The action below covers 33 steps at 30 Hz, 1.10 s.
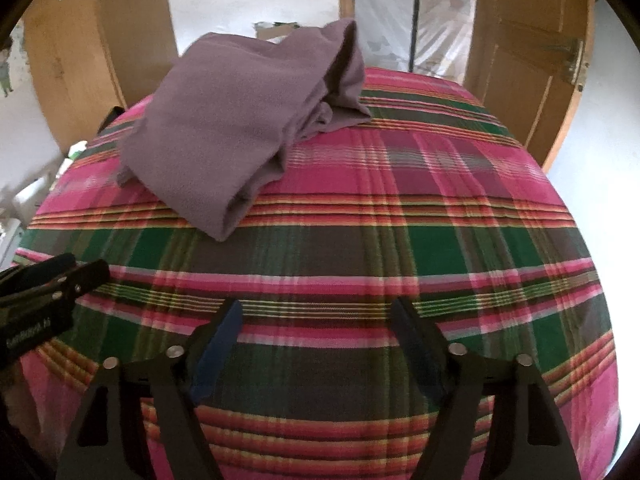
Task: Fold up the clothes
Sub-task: 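Grasp the sweater body with the right gripper while the left gripper grasps the ribbed cuff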
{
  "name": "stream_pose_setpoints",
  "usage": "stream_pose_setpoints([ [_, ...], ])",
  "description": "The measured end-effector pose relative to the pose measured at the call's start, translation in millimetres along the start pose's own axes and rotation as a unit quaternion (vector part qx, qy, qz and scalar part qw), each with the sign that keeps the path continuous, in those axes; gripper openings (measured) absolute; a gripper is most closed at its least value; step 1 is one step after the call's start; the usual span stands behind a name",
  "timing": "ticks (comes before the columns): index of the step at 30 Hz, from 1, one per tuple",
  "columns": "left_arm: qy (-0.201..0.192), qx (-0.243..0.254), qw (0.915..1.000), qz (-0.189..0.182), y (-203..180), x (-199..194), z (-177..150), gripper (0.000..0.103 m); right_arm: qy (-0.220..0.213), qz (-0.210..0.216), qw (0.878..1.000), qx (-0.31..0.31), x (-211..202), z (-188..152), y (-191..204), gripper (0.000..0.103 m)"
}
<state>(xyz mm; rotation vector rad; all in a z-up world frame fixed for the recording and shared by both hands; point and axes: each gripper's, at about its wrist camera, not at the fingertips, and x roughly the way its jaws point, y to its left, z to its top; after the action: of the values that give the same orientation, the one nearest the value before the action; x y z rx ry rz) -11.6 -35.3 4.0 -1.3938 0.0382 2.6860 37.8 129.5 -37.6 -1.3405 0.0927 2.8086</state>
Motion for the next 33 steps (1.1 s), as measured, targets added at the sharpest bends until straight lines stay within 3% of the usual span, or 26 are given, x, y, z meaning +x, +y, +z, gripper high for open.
stream_pose_setpoints([
  [4,0.001,-0.005,0.9999,-0.011,11,0,8,0.04,0.002,0.02,1.0,0.003,-2,4,0,0.05],
  [7,0.001,-0.008,0.9998,-0.019,18,0,13,0.036,-0.001,0.028,1.0,-0.002,-6,7,2,0.043],
  [11,0.002,-0.013,0.9995,-0.03,29,-1,21,0.019,-0.012,0.038,0.999,-0.03,-12,13,11,0.03],
  [15,0.002,-0.017,0.999,-0.041,40,-1,29,0.015,-0.026,0.046,0.997,-0.054,-20,20,20,0.027],
  [25,0.001,-0.047,0.9919,-0.118,54,14,65,0.011,-0.032,0.098,0.993,-0.063,-11,50,14,0.025],
  [30,0.006,-0.055,0.9889,-0.138,53,29,77,0.011,-0.031,0.131,0.99,-0.031,2,56,6,0.035],
  [33,0.011,-0.062,0.9821,-0.177,51,36,81,0.011,-0.032,0.151,0.988,-0.026,7,58,4,0.043],
])
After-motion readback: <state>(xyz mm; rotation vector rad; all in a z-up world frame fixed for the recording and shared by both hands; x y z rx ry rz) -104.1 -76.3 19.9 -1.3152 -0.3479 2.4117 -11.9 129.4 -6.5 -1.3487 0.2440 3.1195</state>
